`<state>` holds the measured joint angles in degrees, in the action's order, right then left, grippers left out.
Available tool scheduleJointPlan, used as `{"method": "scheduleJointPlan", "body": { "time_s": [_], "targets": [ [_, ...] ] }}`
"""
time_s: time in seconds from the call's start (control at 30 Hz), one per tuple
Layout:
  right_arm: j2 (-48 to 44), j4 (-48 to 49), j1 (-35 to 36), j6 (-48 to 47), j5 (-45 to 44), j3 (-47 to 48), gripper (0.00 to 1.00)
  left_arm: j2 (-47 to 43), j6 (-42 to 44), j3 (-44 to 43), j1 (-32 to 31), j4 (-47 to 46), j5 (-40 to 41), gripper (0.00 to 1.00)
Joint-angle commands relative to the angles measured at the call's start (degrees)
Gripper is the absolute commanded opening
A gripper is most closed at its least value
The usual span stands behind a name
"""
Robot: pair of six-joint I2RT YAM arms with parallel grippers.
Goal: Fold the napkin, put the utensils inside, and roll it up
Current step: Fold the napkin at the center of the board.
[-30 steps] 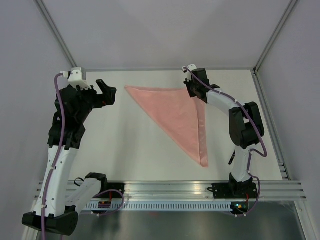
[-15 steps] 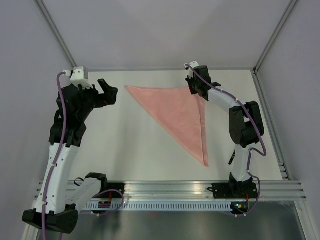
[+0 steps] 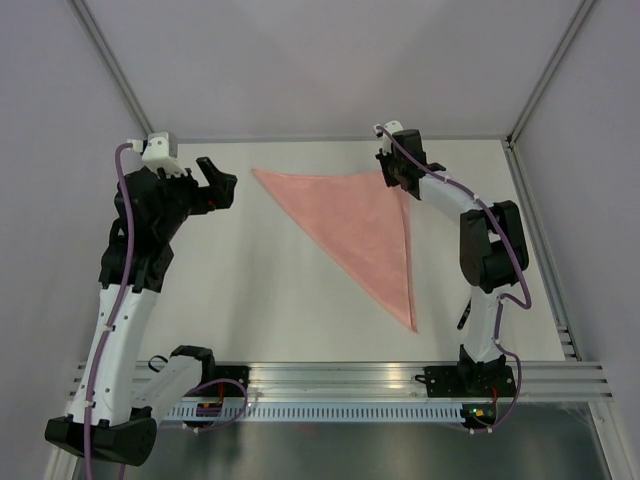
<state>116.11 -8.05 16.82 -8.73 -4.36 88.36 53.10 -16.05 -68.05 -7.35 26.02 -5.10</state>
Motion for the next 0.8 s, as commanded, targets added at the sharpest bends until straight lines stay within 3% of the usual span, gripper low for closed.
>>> {"method": "scheduleJointPlan", "body": {
  "time_s": [0.0, 0.77],
  "targets": [
    [1.3, 0.8, -0.6, 0.5, -0.7, 2.4, 0.0, 0.2, -2.3, -0.1, 0.2, -1.9, -1.4, 1.0],
    [3.2, 1.8, -2.3, 0.1, -0.8, 2.6, 0.01, 1.5, -2.8, 0.7, 0.2, -2.5, -1.7, 1.0]
  ]
}}
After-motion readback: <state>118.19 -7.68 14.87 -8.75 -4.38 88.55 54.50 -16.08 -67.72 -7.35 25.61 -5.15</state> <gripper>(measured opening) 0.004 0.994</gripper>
